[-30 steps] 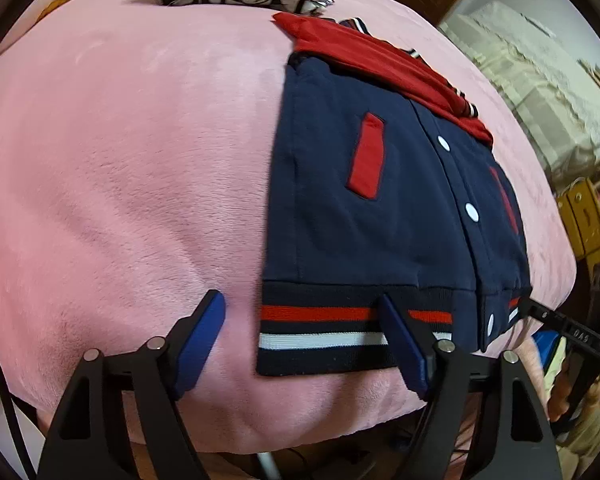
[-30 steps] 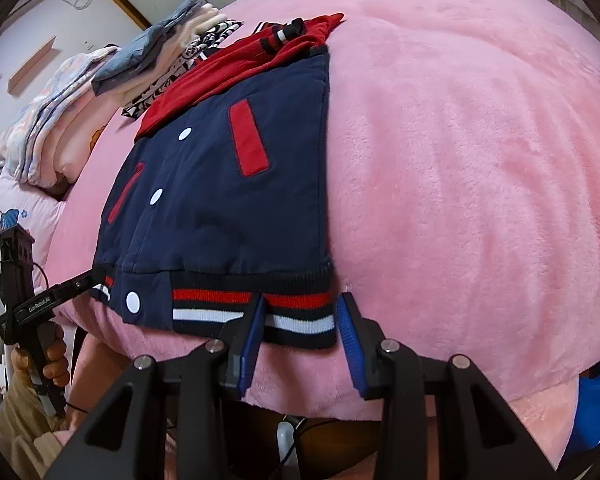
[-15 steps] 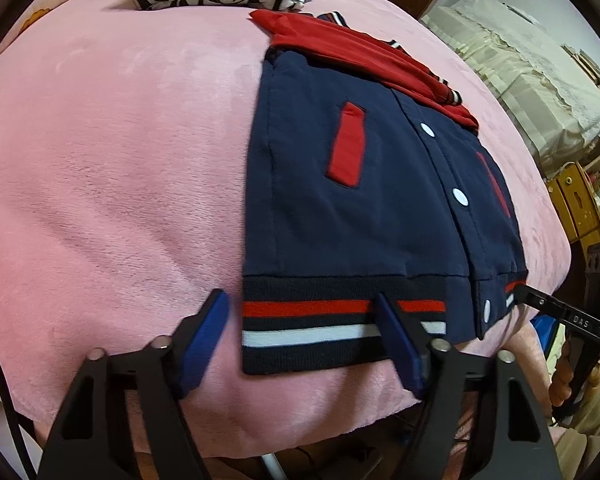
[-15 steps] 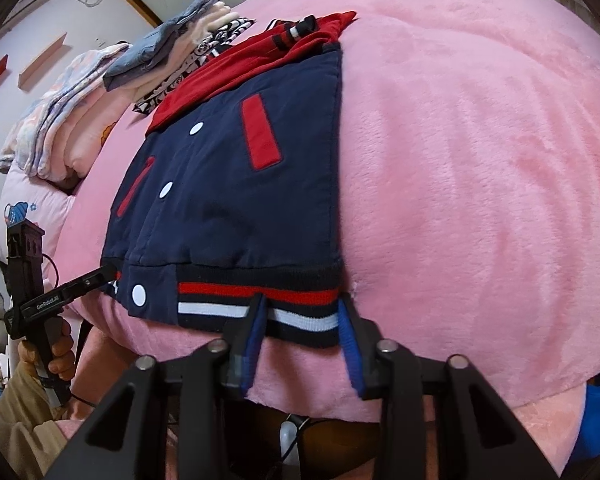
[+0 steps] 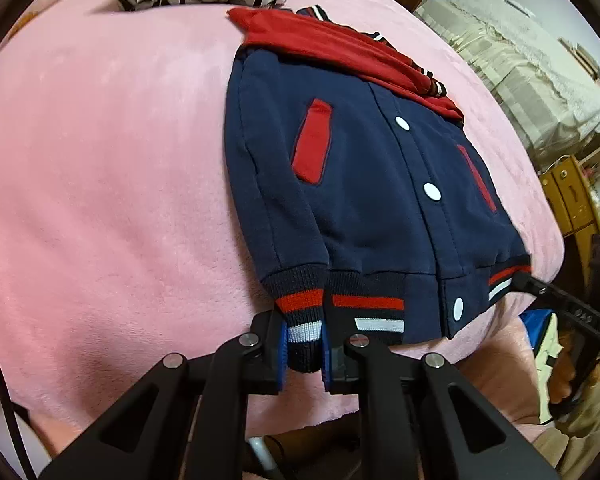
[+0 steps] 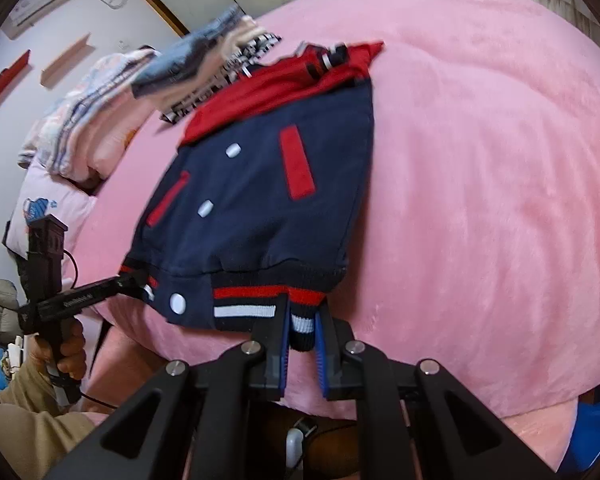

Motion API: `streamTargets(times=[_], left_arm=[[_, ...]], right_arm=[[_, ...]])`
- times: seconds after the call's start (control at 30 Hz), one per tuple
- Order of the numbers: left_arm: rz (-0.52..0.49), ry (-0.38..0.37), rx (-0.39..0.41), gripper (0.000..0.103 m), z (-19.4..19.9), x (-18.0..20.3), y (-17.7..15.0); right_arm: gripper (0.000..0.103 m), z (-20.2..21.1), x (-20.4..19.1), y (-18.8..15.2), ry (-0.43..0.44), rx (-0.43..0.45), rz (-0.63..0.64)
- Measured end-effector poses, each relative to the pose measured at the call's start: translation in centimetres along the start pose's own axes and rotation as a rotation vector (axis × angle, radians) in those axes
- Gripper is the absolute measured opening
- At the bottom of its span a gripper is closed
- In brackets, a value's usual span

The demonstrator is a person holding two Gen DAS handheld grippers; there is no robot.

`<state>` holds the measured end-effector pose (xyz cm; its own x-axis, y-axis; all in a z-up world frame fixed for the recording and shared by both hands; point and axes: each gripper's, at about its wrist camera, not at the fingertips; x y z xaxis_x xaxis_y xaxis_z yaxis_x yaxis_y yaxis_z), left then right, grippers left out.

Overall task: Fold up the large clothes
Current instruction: 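Lift the held hem and fold it over onto the collar with both tools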

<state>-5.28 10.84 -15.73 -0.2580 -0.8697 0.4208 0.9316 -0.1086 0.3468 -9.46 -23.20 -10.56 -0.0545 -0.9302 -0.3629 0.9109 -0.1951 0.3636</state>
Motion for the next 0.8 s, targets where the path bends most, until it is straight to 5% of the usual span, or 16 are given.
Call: streamTargets(times=[0.33,0.8], left_arm=[[-0.034,0.055,0.054,0.010,2.6,2.1,1.7],[0.036,-0.069,0.196,0.010,6.7,2.8,10.2]], right_arm=[[0.010,2.4,-1.5,2.3,0.044,0.075,0.008],[0.010,3.3,1.4,10.0,0.166,0.178,-0.199]])
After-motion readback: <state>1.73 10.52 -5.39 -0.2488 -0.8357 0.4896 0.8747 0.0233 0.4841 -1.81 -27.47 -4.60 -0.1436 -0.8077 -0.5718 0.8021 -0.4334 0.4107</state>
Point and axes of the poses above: each gripper's, at about its wrist camera, not at the fingertips, and z roughly against the way its jaws point, x to its right, y to its top, and after that the axes turned 6 degrees about -y, right-handed
